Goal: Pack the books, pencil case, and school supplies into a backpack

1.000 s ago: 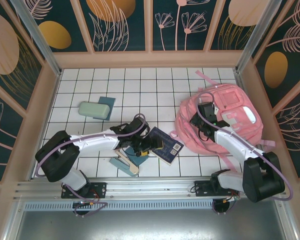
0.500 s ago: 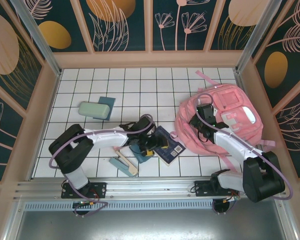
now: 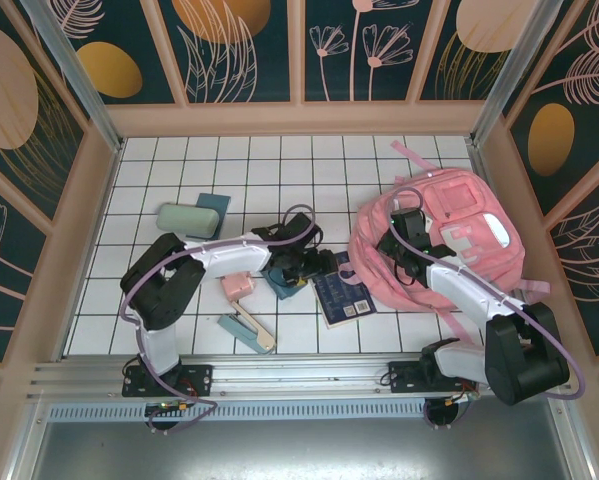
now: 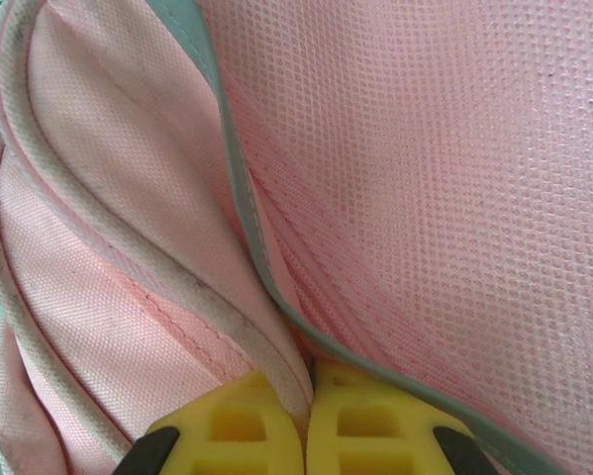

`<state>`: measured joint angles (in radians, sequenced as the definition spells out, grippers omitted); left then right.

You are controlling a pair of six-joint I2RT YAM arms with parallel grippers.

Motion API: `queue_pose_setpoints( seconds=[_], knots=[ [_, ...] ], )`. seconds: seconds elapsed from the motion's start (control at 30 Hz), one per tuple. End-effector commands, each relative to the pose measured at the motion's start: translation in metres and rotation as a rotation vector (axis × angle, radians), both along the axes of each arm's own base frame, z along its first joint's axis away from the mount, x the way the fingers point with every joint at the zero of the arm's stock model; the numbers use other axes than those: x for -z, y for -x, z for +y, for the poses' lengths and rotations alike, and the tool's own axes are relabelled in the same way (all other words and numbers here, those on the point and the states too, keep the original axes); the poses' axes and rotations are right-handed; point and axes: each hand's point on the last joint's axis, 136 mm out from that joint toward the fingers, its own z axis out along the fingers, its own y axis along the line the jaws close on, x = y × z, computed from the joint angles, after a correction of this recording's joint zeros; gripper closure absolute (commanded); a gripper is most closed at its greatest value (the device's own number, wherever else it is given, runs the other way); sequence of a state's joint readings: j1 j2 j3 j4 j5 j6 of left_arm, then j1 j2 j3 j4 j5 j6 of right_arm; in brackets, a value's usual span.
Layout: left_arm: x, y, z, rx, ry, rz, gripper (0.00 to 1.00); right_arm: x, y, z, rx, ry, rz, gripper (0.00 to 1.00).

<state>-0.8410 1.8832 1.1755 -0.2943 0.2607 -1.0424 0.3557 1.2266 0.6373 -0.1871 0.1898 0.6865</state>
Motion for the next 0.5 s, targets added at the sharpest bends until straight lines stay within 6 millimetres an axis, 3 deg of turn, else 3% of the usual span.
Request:
queue_pose_setpoints(
  seconds=[0.0,0.1,0.23,0.33,0.47],
  knots=[
    [0.033,0.001,0.043,0.027,-0.224,0.001,0.17,0.013,0.019,-0.006,-0.007,0.051,0.076,1.0],
    [0.021,-0.006,0.051,0.024,-0.236,-0.036,0.17,0.01,0.018,-0.008,-0.009,0.067,0.069,1.0],
    [-0.009,-0.002,0.034,0.024,-0.128,-0.055,0.17,0.007,0.016,-0.007,-0.013,0.068,0.061,1.0],
    [-0.025,0.013,0.017,0.049,-0.05,-0.053,0.17,0.008,0.017,-0.007,-0.017,0.068,0.065,1.0],
    [-0.025,0.033,0.005,0.049,0.033,-0.017,0.17,0.009,0.019,-0.01,-0.016,0.079,0.065,1.0]
  ],
)
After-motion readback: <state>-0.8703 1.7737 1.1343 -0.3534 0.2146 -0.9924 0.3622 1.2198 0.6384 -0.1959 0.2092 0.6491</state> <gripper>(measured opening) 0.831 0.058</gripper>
